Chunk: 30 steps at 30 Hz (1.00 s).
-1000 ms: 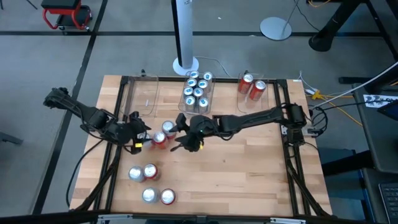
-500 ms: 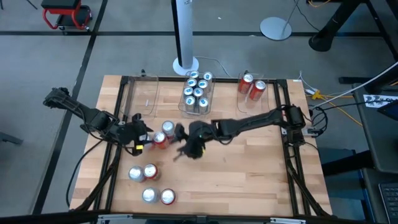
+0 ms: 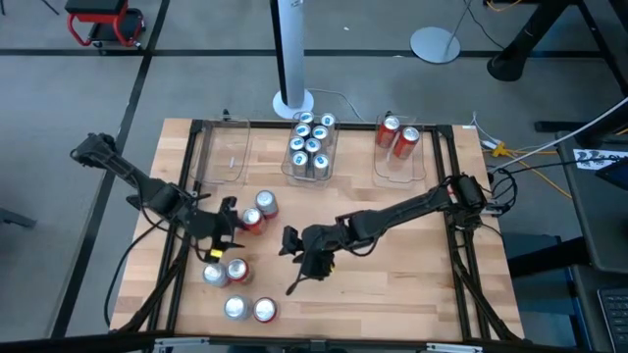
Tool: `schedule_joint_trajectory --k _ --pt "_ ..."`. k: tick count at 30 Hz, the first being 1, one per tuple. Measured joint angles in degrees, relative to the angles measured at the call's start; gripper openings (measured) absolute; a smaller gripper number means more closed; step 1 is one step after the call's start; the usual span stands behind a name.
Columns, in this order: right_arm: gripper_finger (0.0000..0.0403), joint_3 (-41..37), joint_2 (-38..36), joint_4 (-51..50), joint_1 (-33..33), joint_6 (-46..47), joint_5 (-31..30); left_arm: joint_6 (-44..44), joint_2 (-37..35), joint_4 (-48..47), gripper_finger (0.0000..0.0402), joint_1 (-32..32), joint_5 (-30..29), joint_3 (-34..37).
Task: Sort soda cans
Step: Put the orange soda can into the right transparent bin
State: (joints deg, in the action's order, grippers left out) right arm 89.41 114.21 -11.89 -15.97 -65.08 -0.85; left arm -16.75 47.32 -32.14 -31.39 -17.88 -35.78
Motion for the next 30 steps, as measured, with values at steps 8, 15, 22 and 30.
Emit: schedule_joint_trajectory --k 8,15,22,30 --pt "0.0253 0.00 0.00 1.13 0.26 -2.77 -1.17 -2.96 9.79 -0.86 0.0201 -5.51 -0.01 -6.68" --pt "0.0253 0.00 0.00 0.73 0.01 -4.24 -1.13 -7.34 15.53 -3.27 0.0198 -9.71 -0.03 -12.38" --pt "0.0253 0.00 0.00 -2.49 -0.59 -4.30 -1.26 -2.11 16.21 0.89 0.0198 -9.68 -0.98 -12.67" --pt "0.0253 0.00 0.00 -4.96 -0.57 -4.66 -5.23 -0.34 16.30 2.42 0.0215 -7.29 -4.89 -12.62"
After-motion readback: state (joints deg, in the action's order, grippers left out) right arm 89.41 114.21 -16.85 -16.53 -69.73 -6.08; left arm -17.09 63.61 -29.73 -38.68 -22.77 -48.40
